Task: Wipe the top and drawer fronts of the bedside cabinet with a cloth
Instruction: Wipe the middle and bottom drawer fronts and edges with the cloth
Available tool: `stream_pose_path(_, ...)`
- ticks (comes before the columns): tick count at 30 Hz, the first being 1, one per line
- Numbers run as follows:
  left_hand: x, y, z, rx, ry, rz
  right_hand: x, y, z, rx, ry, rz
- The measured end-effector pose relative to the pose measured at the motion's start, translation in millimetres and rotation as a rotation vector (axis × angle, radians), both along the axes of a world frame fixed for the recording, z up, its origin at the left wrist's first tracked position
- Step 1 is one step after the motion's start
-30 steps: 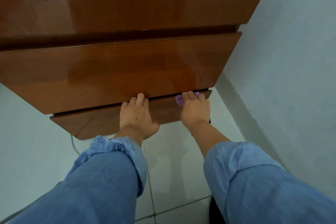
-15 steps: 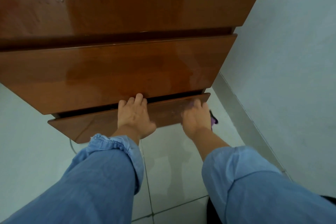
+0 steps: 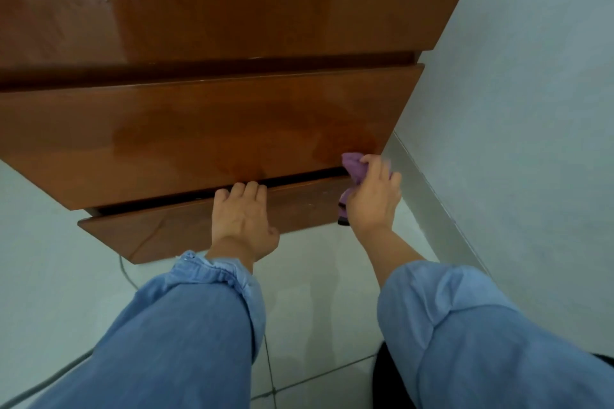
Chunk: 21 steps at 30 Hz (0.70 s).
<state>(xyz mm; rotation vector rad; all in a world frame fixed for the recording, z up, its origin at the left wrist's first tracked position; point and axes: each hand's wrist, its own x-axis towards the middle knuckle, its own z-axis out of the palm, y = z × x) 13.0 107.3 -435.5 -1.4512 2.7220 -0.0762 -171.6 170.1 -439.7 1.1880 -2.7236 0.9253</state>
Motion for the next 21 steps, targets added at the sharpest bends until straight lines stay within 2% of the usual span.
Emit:
stream_pose_path(3, -2, -1, 1, 0.029, 0.032, 0.041, -21, -5, -1, 0.077, -0.083, -0.053)
stream_pose_path(6, -1, -4, 2, 0.062, 0.069, 0.058, -28, -6, -6, 0.03, -0.238, -0.054)
stream_pose_path(7, 0, -5, 3, 0.07, 0.079, 0.058, -27, -6, -8, 0.061, -0.232, -0.052)
stream_pose_path(10, 3, -7, 3, 0.094, 0.114, 0.06, -17, -10, -11, 0.295, 0.048, 0.023)
stream_pose_path(12, 4, -6, 3, 0.114, 0.124, 0.069, -3, -15, -8, 0.383, 0.136, 0.064)
stream_pose_path(14, 5, -6, 3, 0.125, 0.126, 0.079, 20, -21, -7, 0.413, 0.139, 0.127)
stream_pose_path(18, 7, -4, 3, 0.123, 0.141, 0.067, 87, -26, -17, 0.307, 0.056, 0.348)
stream_pose_path(21, 20, -3, 4, 0.138, 0.073, 0.037, 98, -27, -18, 0.301, 0.028, 0.373)
